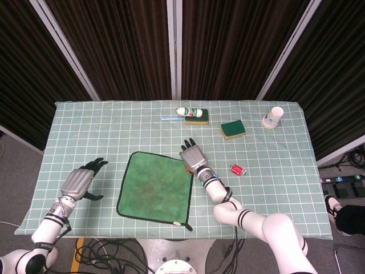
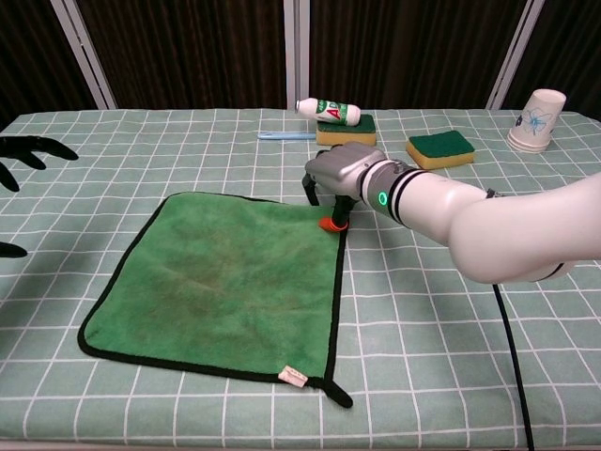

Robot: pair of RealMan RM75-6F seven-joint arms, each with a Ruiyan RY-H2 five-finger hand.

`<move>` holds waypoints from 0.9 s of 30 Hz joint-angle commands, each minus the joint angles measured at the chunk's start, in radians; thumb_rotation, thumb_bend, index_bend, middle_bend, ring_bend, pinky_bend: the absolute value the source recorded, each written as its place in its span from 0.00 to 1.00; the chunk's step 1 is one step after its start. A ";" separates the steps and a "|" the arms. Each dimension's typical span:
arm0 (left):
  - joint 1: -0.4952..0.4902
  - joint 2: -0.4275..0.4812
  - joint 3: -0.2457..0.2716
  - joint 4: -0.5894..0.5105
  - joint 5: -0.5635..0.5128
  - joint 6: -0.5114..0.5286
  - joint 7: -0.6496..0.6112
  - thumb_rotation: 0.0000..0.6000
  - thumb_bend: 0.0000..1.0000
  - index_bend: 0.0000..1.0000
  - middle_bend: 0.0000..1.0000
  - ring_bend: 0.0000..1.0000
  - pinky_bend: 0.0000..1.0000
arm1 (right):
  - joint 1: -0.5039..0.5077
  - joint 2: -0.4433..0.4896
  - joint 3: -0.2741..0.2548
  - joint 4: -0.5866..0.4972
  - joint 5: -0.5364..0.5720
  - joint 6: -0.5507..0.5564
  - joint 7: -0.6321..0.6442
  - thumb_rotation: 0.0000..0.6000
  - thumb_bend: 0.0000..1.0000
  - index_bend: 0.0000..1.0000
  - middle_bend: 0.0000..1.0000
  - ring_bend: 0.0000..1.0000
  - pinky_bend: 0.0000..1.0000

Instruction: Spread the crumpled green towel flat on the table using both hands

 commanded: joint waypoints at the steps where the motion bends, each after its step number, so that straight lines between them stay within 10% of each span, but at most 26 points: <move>1: 0.001 0.000 -0.001 -0.001 0.001 0.001 -0.002 1.00 0.00 0.16 0.15 0.15 0.27 | -0.003 -0.001 0.001 0.001 -0.006 0.002 0.007 0.97 0.35 0.59 0.21 0.00 0.00; 14: 0.000 0.000 -0.003 0.004 0.001 -0.010 -0.004 1.00 0.00 0.16 0.15 0.15 0.27 | 0.009 0.026 0.020 0.021 -0.035 0.013 0.016 0.98 0.37 0.58 0.22 0.00 0.00; 20: 0.001 0.002 -0.003 0.004 -0.003 -0.013 -0.002 1.00 0.00 0.16 0.15 0.15 0.27 | 0.025 -0.011 0.019 0.097 -0.020 -0.003 -0.042 0.85 0.32 0.12 0.15 0.00 0.00; 27: 0.005 0.006 -0.009 0.007 -0.008 -0.003 -0.004 1.00 0.00 0.16 0.15 0.15 0.27 | -0.003 0.028 0.028 0.047 -0.039 0.058 -0.034 0.76 0.19 0.00 0.00 0.00 0.00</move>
